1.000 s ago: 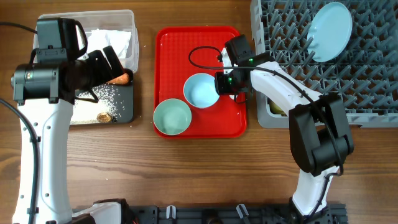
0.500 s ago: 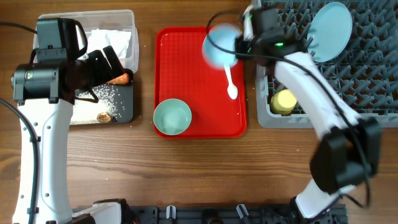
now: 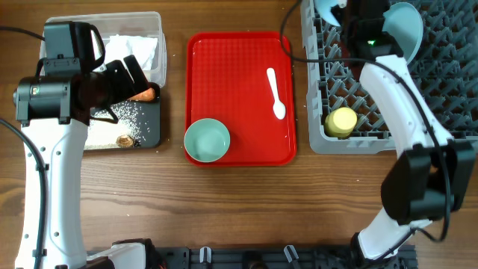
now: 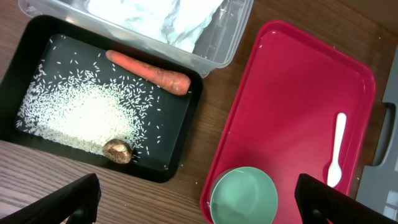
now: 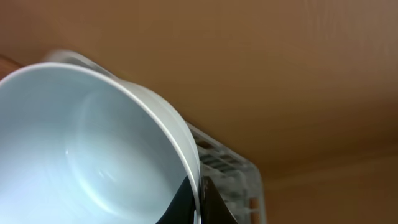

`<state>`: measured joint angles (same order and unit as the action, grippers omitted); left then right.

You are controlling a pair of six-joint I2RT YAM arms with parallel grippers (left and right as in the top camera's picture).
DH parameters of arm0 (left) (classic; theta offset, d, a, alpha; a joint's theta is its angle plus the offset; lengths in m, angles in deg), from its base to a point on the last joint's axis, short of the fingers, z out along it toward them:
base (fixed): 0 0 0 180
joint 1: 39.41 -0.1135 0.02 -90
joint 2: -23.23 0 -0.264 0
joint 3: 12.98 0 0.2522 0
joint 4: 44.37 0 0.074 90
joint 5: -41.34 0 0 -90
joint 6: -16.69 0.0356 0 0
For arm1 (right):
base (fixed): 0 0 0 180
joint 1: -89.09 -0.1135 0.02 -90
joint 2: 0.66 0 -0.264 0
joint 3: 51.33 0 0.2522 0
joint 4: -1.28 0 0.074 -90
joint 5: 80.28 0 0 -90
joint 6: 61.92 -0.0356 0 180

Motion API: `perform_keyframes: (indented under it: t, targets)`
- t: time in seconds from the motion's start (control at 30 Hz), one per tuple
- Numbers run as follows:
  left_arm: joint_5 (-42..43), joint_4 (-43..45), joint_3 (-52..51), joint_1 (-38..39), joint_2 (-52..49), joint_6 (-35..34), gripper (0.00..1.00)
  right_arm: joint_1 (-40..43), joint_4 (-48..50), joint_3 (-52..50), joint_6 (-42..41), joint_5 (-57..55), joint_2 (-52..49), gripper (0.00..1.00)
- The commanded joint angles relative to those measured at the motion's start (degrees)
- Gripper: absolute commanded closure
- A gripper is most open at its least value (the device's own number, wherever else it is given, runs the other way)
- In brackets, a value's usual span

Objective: Sort waste into correct bins and load items into the dishwasher rack
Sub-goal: 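Carry the light-blue bowl into the rack and release it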

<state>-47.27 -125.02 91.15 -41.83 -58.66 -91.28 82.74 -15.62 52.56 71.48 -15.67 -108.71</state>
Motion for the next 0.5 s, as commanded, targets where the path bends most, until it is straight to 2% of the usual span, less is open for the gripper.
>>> perform_keyframes:
  t: [0.0, 0.13, 0.33, 0.47]
  targets:
    - [0.07, -0.02, -0.02, -0.07, 0.39, -0.70, 0.00, 3.58, 4.61, -0.46, 4.63, -1.84, -4.24, 0.96]
    - [0.07, -0.02, -0.02, -0.07, 0.39, -0.70, 0.00, 5.84, 11.15, -0.50, 4.96, -1.03, -7.63, 0.96]
    - [0.07, -0.02, -0.02, -0.07, 0.39, -0.70, 0.00, 6.60, 17.64, -0.50, 16.65, 2.34, -11.82, 0.96]
    - [0.07, -0.02, -0.02, -0.07, 0.39, -0.70, 0.00, 6.56, 19.32, -0.52, 19.43, 2.34, -13.73, 0.95]
